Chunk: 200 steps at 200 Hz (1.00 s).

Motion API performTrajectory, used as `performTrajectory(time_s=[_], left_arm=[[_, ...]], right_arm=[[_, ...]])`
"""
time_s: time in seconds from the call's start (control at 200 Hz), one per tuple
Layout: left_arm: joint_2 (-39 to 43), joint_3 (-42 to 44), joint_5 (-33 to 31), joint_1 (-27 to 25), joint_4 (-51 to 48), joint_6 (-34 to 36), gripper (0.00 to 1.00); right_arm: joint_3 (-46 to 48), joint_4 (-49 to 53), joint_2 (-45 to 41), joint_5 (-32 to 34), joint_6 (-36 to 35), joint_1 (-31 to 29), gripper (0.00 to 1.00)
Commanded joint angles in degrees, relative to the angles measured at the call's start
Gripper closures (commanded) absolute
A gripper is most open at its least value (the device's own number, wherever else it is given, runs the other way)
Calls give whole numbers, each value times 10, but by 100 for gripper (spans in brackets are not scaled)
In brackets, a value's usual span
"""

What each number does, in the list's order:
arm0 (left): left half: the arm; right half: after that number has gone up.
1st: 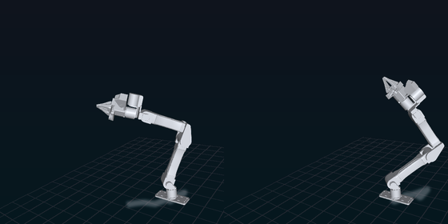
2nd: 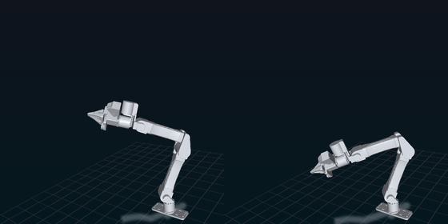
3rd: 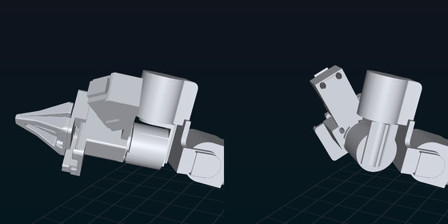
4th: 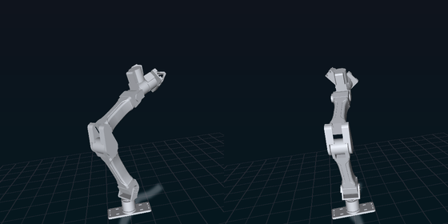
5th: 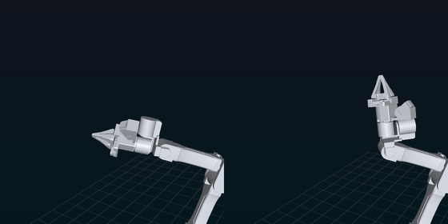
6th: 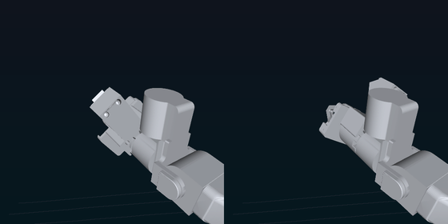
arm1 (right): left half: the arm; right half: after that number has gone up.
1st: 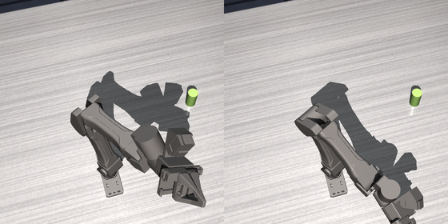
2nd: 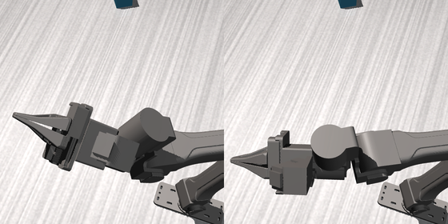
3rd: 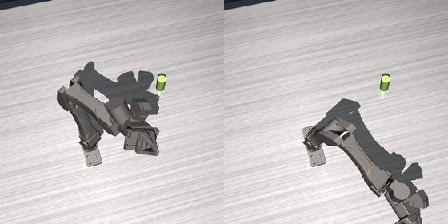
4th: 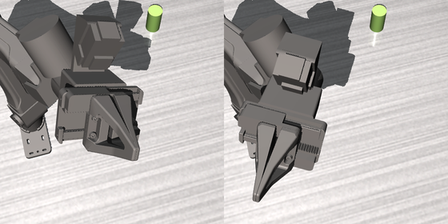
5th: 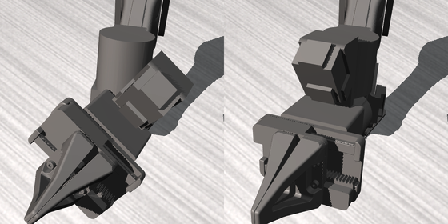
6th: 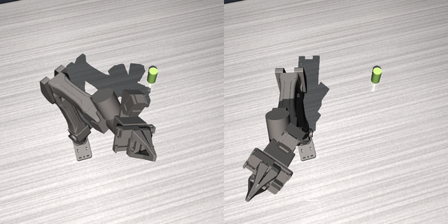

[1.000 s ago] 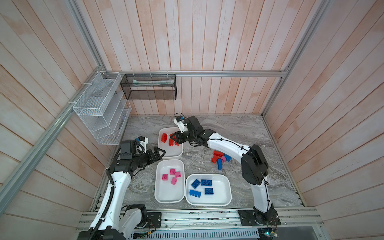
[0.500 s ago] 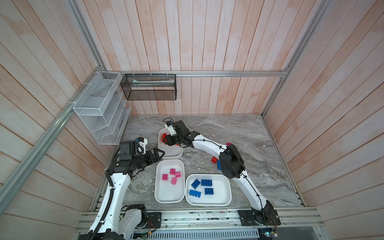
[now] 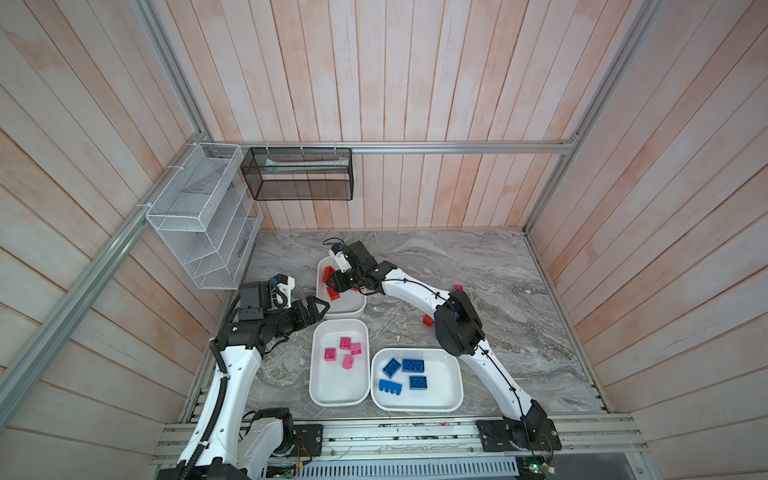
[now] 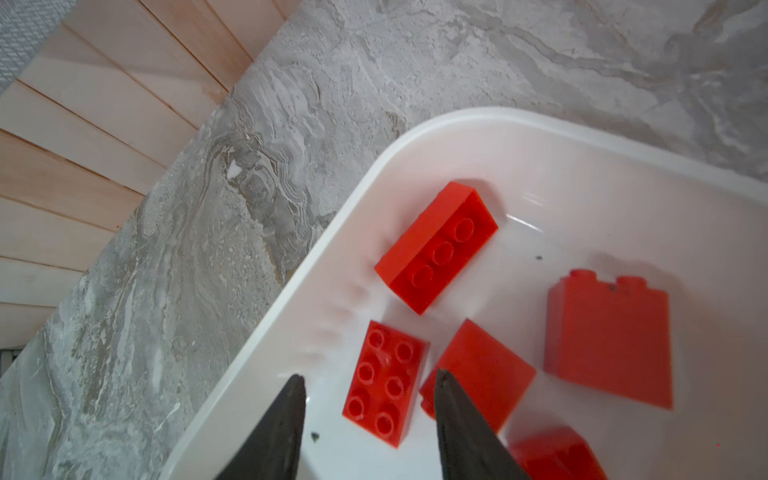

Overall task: Sort the legos into containers by color
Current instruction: 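Carry the red brick to the farthest tub and release it, then reach the right gripper back to the pile and grasp a red brick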

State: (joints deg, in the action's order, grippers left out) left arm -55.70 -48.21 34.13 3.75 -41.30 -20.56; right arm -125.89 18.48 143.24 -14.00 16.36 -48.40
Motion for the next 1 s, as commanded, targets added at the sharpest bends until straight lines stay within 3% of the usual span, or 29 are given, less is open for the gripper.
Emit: performTrajectory(time_s=[0.0, 0.355, 0.455, 0.56, 0.76, 0.995], left_arm=[[2, -12, 14, 3, 0, 11, 0], [-1, -3, 48, 3, 14, 5, 0], [-1, 4, 53, 3, 22, 3, 0], [-4, 9, 57, 3, 25, 4, 0], [-5, 14, 57, 3, 32, 1, 0], [-5, 11, 54, 2, 26, 7, 0]], right_arm=[[70, 3, -114, 14, -35, 13, 47], [417, 107, -406, 109, -110, 111, 36], [505, 126, -482, 116, -170, 140, 36], [574, 129, -545, 80, -256, 189, 36], [641, 147, -572, 78, -418, 234, 42], [651, 98, -521, 87, -483, 250, 50]])
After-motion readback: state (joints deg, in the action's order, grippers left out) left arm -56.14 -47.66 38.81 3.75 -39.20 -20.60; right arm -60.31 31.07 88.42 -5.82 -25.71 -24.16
